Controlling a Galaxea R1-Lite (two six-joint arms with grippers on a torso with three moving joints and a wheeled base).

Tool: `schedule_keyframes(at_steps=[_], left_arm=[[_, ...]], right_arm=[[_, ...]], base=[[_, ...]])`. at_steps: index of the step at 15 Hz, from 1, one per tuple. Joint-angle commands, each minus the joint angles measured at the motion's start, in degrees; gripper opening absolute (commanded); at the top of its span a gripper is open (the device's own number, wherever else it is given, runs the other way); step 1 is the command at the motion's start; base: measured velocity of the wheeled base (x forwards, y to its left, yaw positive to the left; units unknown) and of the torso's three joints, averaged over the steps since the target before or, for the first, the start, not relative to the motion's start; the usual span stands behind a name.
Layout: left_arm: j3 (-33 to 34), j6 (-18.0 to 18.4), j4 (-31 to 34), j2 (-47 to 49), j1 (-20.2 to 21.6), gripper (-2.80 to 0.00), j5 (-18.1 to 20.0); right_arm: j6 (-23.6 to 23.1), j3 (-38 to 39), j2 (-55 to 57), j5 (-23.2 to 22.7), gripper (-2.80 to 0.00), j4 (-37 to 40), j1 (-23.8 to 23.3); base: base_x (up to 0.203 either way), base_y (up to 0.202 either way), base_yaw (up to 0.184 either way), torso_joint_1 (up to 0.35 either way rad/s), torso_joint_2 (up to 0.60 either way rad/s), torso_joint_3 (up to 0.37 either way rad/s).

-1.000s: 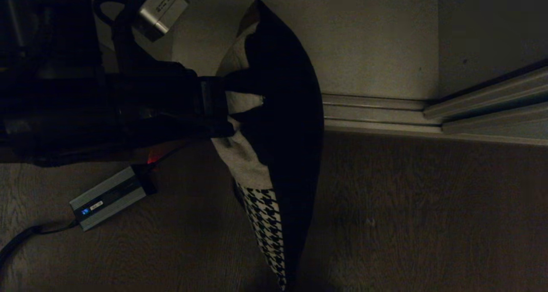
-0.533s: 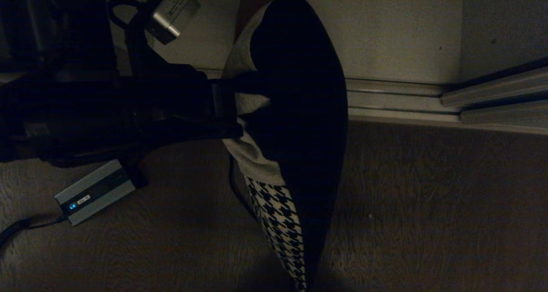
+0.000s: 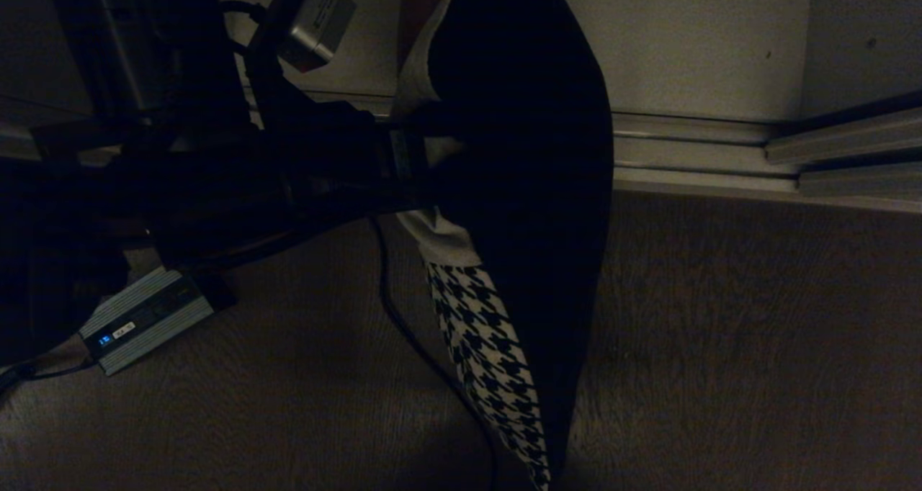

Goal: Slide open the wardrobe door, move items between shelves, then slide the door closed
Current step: Place the pillow on the lower shelf

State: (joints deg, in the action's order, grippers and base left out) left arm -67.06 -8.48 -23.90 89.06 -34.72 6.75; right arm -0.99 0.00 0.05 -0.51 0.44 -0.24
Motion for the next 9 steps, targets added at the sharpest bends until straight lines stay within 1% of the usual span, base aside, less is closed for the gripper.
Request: schedule_keyframes(at_steps=[1,2,4,5,6,7,9], left_arm=[[-0.3,0.4,-0.9,1.0,-0.1,-2.8,-1.6],[-1.2,0.7,-1.0,1.1,-0.7,-2.8,-5.4],[-6.0,0.9,-1.3,2.0,-2.1,-2.8,-14.5],[-8.2,0.9,-2.9,2.4,-2.4,-2.8,-16.4],[-9.2,0.9,-5.3,2.5,-2.5,-2.8,-17.3],[-10.5,0.9,-6.2,2.3,-2.6,-2.8,-17.9],[-13.0,1.1,-6.7,2.4,-2.8,-2.8,-20.5]], right_arm=[[0.0,0.2,-0.1,0.0,-2.8,0.0,0.0],[-0.1,0.2,-0.1,0.0,-2.8,0.0,0.0],[0.0,0.2,-0.1,0.0,-2.8,0.0,0.0],[0.0,0.2,-0.1,0.0,-2.8,0.0,0.0],[0.0,0.3,-0.1,0.0,-2.8,0.0,0.0],[0.0,0.2,-0.1,0.0,-2.8,0.0,0.0],[0.0,0.2,-0.1,0.0,-2.8,0.0,0.0]], base=[[0.0,0.0,0.0,0.0,0.0,0.0],[0.0,0.0,0.0,0.0,0.0,0.0],[0.0,0.0,0.0,0.0,0.0,0.0],[0.0,0.0,0.0,0.0,0.0,0.0],[0.0,0.0,0.0,0.0,0.0,0.0],[0.0,0.0,0.0,0.0,0.0,0.0],[0.0,0.0,0.0,0.0,0.0,0.0]])
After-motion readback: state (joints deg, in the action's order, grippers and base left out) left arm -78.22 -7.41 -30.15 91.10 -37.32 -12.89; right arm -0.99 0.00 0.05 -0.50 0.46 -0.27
